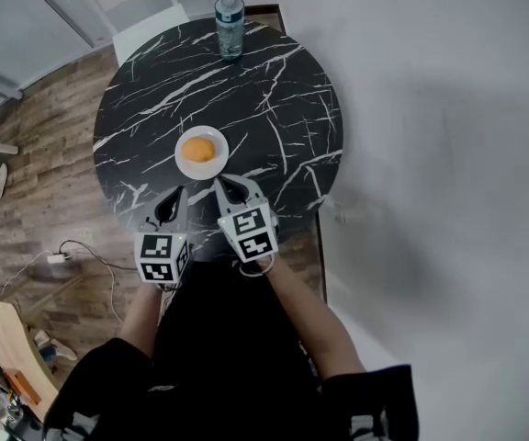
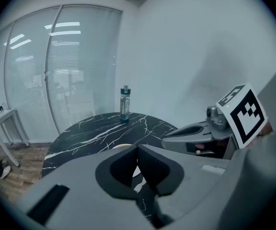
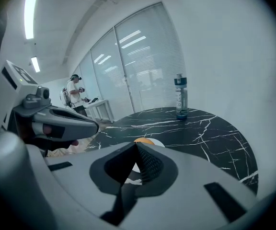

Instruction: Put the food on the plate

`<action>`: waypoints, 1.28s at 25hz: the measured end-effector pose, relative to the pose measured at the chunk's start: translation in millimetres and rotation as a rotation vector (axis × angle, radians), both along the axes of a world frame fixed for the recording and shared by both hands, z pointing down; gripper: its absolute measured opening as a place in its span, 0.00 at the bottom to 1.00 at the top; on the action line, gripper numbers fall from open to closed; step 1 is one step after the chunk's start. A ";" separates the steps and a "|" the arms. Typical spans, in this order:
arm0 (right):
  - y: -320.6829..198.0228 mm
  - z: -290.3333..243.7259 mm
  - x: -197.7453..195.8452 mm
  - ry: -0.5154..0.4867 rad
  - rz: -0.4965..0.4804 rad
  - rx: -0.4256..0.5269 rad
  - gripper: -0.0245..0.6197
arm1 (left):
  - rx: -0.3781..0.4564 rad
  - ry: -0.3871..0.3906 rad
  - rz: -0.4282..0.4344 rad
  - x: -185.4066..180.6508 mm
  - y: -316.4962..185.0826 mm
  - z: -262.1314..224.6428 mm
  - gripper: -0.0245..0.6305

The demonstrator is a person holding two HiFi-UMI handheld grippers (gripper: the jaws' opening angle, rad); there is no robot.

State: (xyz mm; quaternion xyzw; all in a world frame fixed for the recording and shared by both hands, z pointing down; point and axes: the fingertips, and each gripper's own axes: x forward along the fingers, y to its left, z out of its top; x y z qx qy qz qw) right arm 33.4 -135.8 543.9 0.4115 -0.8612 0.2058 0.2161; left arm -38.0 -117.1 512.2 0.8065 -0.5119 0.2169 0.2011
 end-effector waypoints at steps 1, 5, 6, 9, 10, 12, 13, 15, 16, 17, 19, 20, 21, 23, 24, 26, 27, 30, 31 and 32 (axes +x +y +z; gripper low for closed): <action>1.0 -3.7 1.8 -0.007 -0.002 0.013 0.03 | 0.012 -0.003 -0.001 1.7 0.1 -4.7 0.04; 1.6 -23.4 7.9 -0.016 -0.001 0.089 0.03 | 0.044 -0.011 -0.010 5.6 1.7 -19.4 0.04; 2.2 -28.9 9.7 -0.021 0.001 0.103 0.03 | 0.048 -0.012 -0.014 6.6 3.0 -22.7 0.04; 2.8 -47.1 15.9 -0.036 0.009 0.142 0.03 | 0.070 -0.016 -0.028 9.6 6.0 -35.6 0.04; 2.8 -52.9 17.9 -0.038 0.011 0.157 0.03 | 0.079 -0.017 -0.031 10.5 7.1 -40.4 0.04; 3.3 -64.0 21.1 -0.037 0.011 0.186 0.03 | 0.101 -0.019 -0.039 11.8 10.3 -49.6 0.04; 3.7 -70.1 22.3 -0.036 0.010 0.201 0.03 | 0.114 -0.019 -0.047 11.5 11.9 -54.6 0.04; 3.8 -86.9 23.6 -0.035 0.009 0.235 0.03 | 0.145 -0.017 -0.067 9.4 13.3 -66.9 0.04; 3.5 -97.5 23.7 -0.037 0.006 0.258 0.03 | 0.160 -0.016 -0.075 8.2 13.2 -73.5 0.04; 3.2 -108.6 23.7 -0.040 0.003 0.282 0.03 | 0.173 -0.016 -0.082 7.3 12.8 -79.9 0.04; 3.1 -130.8 24.1 -0.046 -0.005 0.332 0.03 | 0.199 -0.016 -0.090 6.4 12.5 -92.1 0.04; 3.3 -141.3 24.7 -0.050 -0.008 0.355 0.03 | 0.212 -0.016 -0.094 6.2 12.6 -98.4 0.04; 3.8 -151.4 25.9 -0.056 -0.010 0.376 0.03 | 0.227 -0.015 -0.098 6.4 12.9 -104.9 0.04; 5.3 -170.8 28.9 -0.069 -0.009 0.414 0.03 | 0.260 -0.011 -0.107 7.2 13.9 -119.1 0.04; 6.0 -179.7 30.5 -0.076 -0.008 0.429 0.03 | 0.277 -0.008 -0.111 7.5 14.3 -126.6 0.04; 7.0 -195.4 33.3 -0.089 0.001 0.449 0.03 | 0.308 0.004 -0.120 6.8 15.3 -141.5 0.04; 7.8 -203.1 34.4 -0.098 0.005 0.456 0.03 | 0.322 0.011 -0.125 5.9 16.1 -149.0 0.04; 11.9 -231.1 35.1 -0.129 0.005 0.498 0.03 | 0.364 0.017 -0.133 3.4 18.9 -169.2 0.04; 13.4 -240.1 35.6 -0.134 0.003 0.521 0.03 | 0.378 0.015 -0.134 3.2 19.7 -175.0 0.04; 14.9 -248.6 36.6 -0.137 0.003 0.546 0.03 | 0.393 0.015 -0.136 3.0 20.4 -180.8 0.04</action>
